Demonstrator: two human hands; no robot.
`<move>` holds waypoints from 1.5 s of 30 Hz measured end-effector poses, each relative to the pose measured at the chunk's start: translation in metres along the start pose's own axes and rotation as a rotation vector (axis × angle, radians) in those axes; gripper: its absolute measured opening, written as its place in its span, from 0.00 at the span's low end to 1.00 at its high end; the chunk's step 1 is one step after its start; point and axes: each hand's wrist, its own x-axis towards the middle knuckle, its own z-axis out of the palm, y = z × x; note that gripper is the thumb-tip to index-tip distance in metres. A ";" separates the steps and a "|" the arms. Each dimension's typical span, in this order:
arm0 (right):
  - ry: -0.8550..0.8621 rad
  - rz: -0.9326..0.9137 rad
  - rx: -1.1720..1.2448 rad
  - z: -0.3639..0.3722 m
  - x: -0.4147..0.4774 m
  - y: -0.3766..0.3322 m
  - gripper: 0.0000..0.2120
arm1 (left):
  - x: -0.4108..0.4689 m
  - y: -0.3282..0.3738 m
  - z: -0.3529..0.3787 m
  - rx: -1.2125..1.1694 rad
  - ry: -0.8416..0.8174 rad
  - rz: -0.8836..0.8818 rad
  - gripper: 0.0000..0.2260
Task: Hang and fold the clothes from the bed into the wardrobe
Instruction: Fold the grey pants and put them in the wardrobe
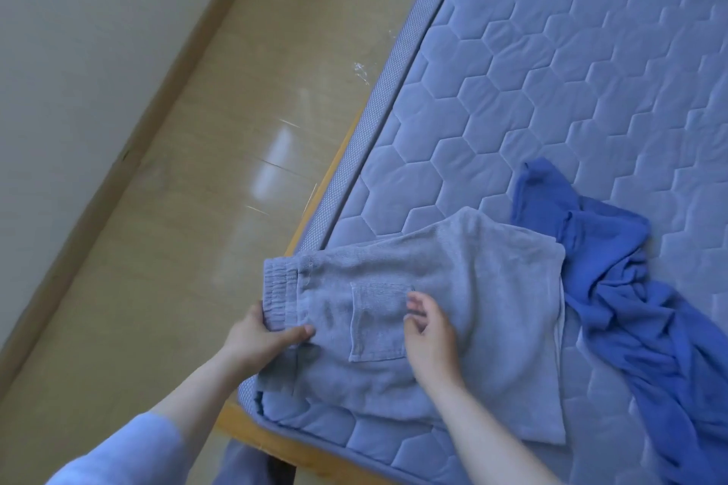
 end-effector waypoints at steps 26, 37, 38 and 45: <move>-0.155 0.521 0.688 -0.068 -0.024 0.000 0.14 | -0.079 0.066 0.041 -0.125 -0.082 0.527 0.25; 0.082 0.507 0.932 -0.151 -0.034 0.043 0.10 | -0.109 0.134 0.155 0.105 -0.258 0.624 0.23; 0.105 0.504 0.940 -0.158 -0.032 0.052 0.11 | -0.109 0.138 0.167 0.126 -0.283 0.601 0.23; 0.063 0.474 0.566 -0.183 -0.017 0.113 0.09 | -0.102 0.142 0.211 0.114 -0.285 0.429 0.06</move>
